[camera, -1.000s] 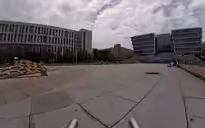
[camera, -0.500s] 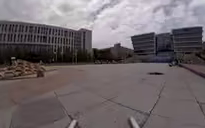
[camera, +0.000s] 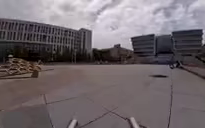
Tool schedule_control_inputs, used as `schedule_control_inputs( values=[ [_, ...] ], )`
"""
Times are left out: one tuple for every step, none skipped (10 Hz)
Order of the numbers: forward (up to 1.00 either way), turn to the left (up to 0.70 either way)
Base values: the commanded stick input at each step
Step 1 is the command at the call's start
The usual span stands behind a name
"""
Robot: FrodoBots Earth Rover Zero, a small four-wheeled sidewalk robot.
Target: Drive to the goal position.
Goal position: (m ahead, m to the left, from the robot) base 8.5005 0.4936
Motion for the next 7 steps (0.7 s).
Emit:
schedule_control_inputs(
  values=[
    [0.70,0.02],
    [0.70,0.02],
    [0.70,0.02],
    [0.70,0.02],
    [0.70,0.02],
    [0.70,0.02],
    [0.70,0.02]
  ],
)
